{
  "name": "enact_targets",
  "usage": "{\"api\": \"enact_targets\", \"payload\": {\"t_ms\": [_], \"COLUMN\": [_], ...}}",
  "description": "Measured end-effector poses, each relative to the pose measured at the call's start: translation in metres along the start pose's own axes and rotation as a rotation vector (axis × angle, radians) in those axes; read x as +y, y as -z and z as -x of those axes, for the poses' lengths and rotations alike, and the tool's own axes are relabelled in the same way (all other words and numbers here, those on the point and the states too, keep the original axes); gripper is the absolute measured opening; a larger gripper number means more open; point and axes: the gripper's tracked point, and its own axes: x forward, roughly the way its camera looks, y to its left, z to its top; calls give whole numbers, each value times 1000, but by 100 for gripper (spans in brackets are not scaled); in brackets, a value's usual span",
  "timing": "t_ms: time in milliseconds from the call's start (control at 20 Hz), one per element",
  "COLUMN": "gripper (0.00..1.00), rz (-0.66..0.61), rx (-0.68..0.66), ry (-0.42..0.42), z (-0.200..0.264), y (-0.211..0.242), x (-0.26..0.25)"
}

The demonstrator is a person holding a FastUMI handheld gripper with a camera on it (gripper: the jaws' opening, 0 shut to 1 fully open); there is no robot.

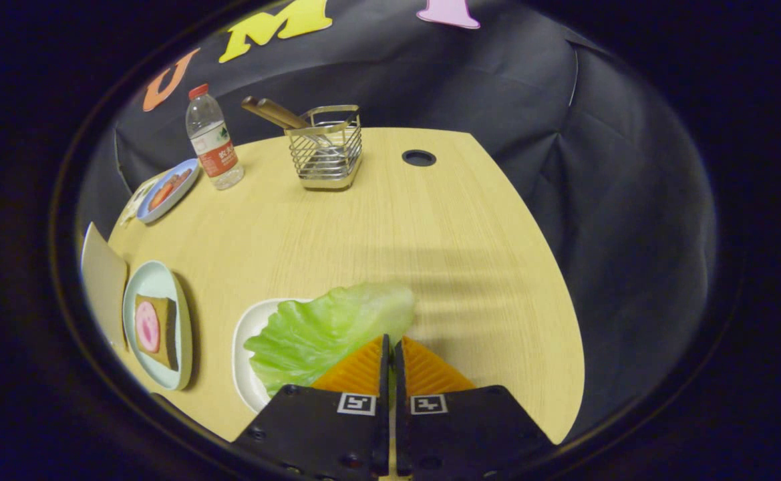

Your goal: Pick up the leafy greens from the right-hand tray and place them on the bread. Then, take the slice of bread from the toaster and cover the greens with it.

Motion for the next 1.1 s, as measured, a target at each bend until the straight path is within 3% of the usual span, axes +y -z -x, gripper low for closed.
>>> {"api": "enact_targets", "payload": {"t_ms": [50, 700, 1100], "gripper": [0, 0, 0], "rz": [2, 18, 49], "rx": [-8, -213, -262], "ry": [-5, -14, -38], "z": [0, 113, 174], "y": [-1, -36, -21], "x": [1, 42, 113]}}
